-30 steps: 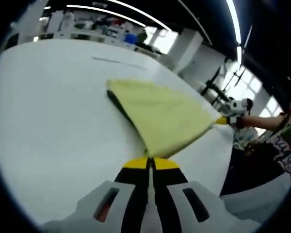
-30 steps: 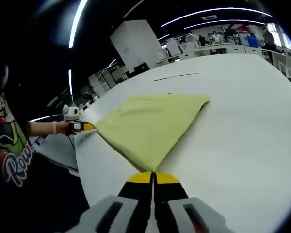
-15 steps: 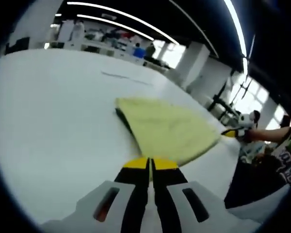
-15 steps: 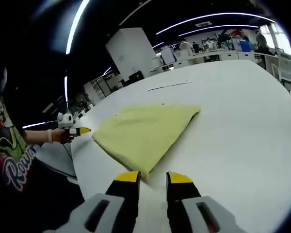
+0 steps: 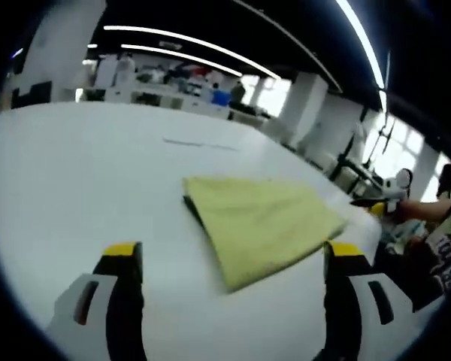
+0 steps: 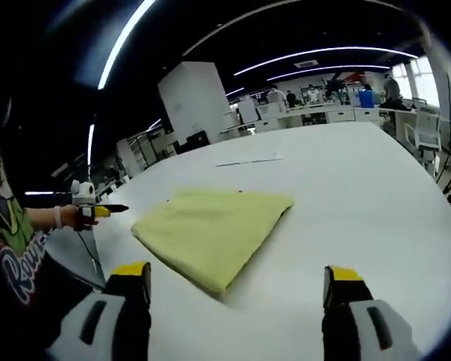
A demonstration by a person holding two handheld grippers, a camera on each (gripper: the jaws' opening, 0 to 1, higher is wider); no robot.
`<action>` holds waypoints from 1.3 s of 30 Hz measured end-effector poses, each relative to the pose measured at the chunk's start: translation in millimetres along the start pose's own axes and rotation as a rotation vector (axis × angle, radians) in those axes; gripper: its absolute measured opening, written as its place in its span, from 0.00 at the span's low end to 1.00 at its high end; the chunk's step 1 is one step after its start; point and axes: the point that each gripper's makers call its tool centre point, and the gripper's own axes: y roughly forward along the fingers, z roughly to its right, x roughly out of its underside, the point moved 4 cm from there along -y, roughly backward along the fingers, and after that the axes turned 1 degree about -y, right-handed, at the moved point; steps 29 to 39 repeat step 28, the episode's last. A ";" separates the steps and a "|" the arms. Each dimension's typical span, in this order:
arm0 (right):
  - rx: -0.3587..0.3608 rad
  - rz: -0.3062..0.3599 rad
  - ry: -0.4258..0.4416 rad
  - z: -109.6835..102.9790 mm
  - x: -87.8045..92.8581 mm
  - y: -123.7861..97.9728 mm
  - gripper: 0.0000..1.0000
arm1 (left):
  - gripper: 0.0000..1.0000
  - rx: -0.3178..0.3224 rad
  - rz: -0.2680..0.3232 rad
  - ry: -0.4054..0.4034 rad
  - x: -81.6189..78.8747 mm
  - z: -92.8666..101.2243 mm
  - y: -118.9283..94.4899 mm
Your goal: Fold the garment on the visible template until the final outline fits inside the template.
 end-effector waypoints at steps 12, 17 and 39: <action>0.021 -0.008 0.001 -5.3 4.0 0.3 1.00 | 0.99 -0.016 -0.014 0.015 14.2 11.7 -0.4; 0.017 -0.002 0.011 -6.7 5.3 3.0 1.00 | 0.99 -0.035 0.023 -0.016 15.8 13.4 -0.9; 0.002 -0.012 0.016 -12.3 10.6 4.8 1.00 | 0.99 -0.033 0.109 -0.088 19.2 16.6 6.0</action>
